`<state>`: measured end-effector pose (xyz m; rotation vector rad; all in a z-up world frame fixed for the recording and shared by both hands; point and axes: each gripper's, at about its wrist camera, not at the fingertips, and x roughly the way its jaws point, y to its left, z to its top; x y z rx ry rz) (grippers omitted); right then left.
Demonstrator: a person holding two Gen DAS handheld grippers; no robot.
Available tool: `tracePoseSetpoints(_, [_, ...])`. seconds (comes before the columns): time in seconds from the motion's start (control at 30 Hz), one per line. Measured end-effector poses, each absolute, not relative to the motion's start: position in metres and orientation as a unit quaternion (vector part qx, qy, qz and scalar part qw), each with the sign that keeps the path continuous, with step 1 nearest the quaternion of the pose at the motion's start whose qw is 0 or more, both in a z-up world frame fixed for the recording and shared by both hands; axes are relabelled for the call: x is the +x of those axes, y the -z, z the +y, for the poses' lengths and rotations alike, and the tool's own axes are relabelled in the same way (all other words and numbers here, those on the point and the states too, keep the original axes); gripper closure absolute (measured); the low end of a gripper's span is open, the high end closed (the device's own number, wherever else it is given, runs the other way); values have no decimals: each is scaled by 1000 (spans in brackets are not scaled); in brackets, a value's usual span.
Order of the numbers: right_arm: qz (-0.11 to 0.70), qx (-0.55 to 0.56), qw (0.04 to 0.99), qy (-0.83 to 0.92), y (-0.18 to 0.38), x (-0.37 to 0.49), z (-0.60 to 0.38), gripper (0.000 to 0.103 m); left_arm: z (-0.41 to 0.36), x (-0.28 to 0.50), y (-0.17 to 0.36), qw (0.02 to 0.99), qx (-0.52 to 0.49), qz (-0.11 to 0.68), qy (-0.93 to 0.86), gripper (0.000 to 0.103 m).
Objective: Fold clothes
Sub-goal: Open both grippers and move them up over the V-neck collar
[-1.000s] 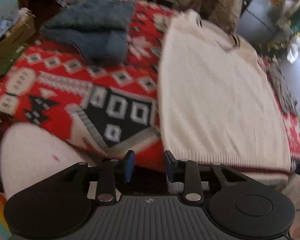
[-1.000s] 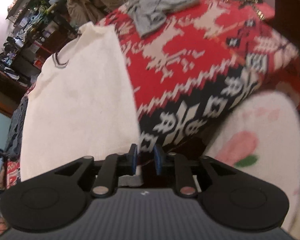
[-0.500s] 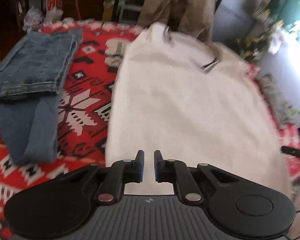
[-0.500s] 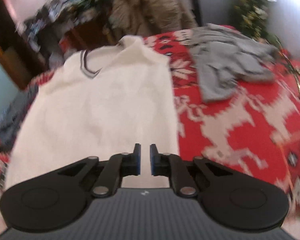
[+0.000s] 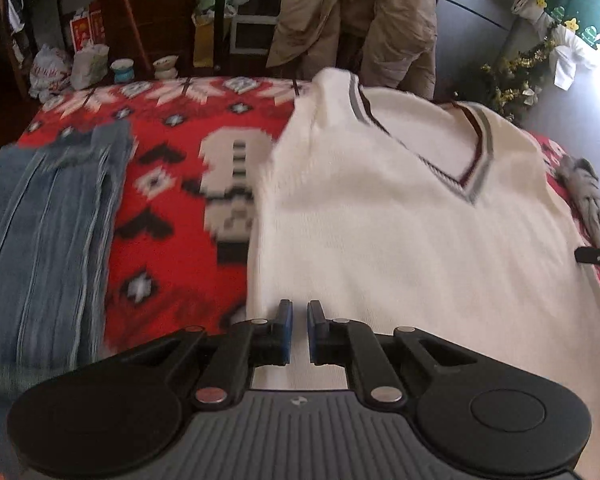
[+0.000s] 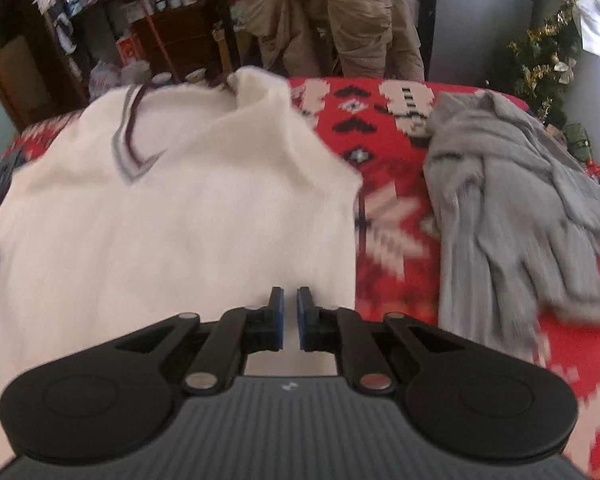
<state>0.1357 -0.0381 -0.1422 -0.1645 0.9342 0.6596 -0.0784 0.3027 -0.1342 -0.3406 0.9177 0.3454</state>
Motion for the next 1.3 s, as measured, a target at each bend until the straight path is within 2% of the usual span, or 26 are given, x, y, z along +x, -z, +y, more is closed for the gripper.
tracePoseSetpoints(0.27, [433,-54,848,-301,148,192,-17,100,338,-53,136,873,-184,416,-178,97])
tracePoseSetpoints(0.33, [436,-48,846,-304,147,195,-17,100,345,-50,136,873,-196,411,-174,97])
tracePoseSetpoints(0.4, [438,-43,843,-309,144,197,-17,95,346,-48,136,875,-196,410,-165,96])
tracePoseSetpoints(0.6, [418,-66,825,-374,126,198,8,95,338,-22,134,880,-165,424,-136,95])
tracePoseSetpoints(0.87, [445,-94,811,-368,146,226,76,95,337,2,128,874,-166,433,-142,95])
tracePoseSetpoints(0.97, [445,-80,816,-361,130,224,81,95,327,-4,107,878,-169,427,-134,95])
tracePoseSetpoints(1.13, [423,-61,824,-371,74,181,61,94,302,-27,76,878,-170,428,-129,95])
tracePoseSetpoints(1.2, [419,-60,827,-369,58,156,48,93,288,-43,64,881,-169,421,-134,92])
tracePoseSetpoints(1.3, [413,-58,832,-366,34,120,28,93,268,-67,49,887,-164,407,-146,77])
